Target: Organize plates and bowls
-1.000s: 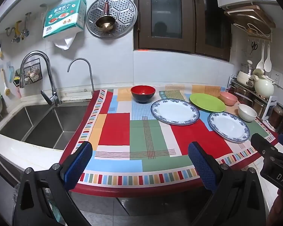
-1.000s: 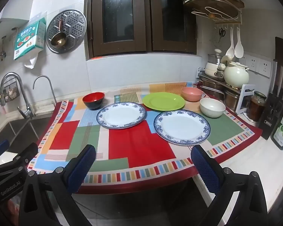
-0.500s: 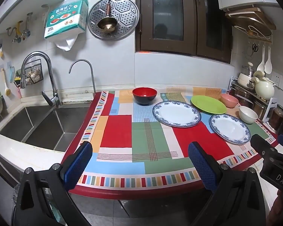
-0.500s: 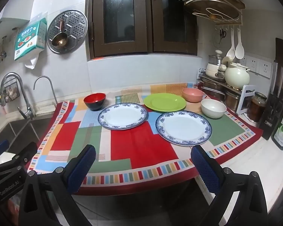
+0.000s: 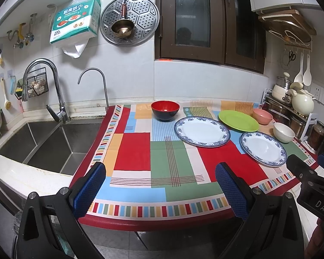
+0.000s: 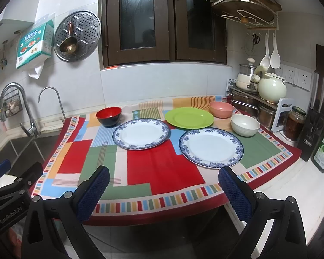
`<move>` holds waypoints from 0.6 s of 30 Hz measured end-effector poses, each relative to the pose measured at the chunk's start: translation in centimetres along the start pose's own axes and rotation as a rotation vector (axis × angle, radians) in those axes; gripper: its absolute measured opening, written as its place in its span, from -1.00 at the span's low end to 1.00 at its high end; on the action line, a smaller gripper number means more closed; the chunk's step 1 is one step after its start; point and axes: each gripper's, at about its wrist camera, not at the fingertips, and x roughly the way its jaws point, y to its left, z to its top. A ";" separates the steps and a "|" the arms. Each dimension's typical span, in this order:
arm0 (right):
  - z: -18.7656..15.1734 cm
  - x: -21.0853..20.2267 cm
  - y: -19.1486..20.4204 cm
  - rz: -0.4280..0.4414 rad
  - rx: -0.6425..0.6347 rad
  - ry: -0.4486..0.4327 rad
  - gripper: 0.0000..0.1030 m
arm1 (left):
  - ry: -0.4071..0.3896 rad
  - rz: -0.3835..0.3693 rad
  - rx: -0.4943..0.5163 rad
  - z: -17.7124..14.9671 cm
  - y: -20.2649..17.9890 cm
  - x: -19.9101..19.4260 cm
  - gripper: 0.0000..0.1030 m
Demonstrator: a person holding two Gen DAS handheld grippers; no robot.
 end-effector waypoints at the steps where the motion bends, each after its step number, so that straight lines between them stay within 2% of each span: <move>1: 0.0 0.0 0.0 0.000 0.000 -0.001 0.99 | 0.001 -0.001 0.000 0.1 0.0 0.1 1.00; 18: 0.2 0.2 0.2 -0.004 0.000 0.000 0.99 | 0.002 -0.005 0.000 0.1 -0.2 0.7 1.00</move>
